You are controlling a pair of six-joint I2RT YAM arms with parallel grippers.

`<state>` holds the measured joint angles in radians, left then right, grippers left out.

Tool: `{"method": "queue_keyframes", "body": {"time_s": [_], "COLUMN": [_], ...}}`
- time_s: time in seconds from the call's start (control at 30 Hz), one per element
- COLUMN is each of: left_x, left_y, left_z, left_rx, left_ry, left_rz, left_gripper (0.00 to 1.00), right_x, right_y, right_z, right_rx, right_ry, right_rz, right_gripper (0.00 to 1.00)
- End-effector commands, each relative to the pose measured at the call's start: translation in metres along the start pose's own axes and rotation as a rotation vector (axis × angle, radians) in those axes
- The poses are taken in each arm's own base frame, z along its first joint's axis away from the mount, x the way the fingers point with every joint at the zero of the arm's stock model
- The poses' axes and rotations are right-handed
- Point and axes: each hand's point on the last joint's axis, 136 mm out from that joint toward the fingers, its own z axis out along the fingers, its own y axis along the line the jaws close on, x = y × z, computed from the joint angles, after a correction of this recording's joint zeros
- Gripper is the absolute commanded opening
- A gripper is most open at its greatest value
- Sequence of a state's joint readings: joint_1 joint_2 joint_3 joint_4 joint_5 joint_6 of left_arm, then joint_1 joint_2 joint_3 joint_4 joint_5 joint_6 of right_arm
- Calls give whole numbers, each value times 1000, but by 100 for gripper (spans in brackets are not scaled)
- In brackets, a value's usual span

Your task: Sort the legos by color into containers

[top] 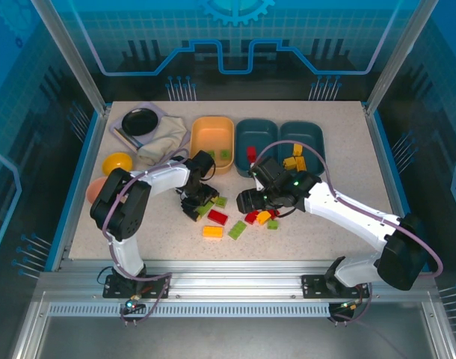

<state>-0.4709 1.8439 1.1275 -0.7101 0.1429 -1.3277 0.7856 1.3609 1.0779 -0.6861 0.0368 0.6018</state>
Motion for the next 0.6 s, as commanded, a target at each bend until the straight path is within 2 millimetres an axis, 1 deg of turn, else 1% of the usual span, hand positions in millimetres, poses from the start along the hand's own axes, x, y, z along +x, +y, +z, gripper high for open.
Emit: {"method": "queue_keyframes", "body": {"time_s": [0.0,0.1,0.17,0.23,0.3,0.4,0.47,0.57], "left_x": [-12,-14,-16,-17,-16,-14,-14,-17], "left_y": [4,4,3,2,2,0,-3,-17], "left_z": [23,23,19,11,-1,-30,-56,-90], "left_rx": [-15,-21,-21,-17,-12,8,37,86], "left_ry": [-61,-80,-99,-117,-134,-166,-200,-242], "left_rz": [60,87,107,122,137,165,188,229], "left_gripper": [68,63,60,60,60,60,60,60], "right_x": [2,3,3,3,2,-4,-11,-27], "right_y": [8,8,8,8,9,13,17,25], "right_z": [-6,-6,-7,-8,-9,-17,-26,-38], "right_rx": [-32,-34,-35,-39,-43,-55,-70,-112], "right_ry": [-10,-9,-9,-10,-13,-42,-79,-154], "right_rz": [2,4,3,3,1,-3,-4,0], "right_gripper": [75,75,75,75,75,74,74,74]}}
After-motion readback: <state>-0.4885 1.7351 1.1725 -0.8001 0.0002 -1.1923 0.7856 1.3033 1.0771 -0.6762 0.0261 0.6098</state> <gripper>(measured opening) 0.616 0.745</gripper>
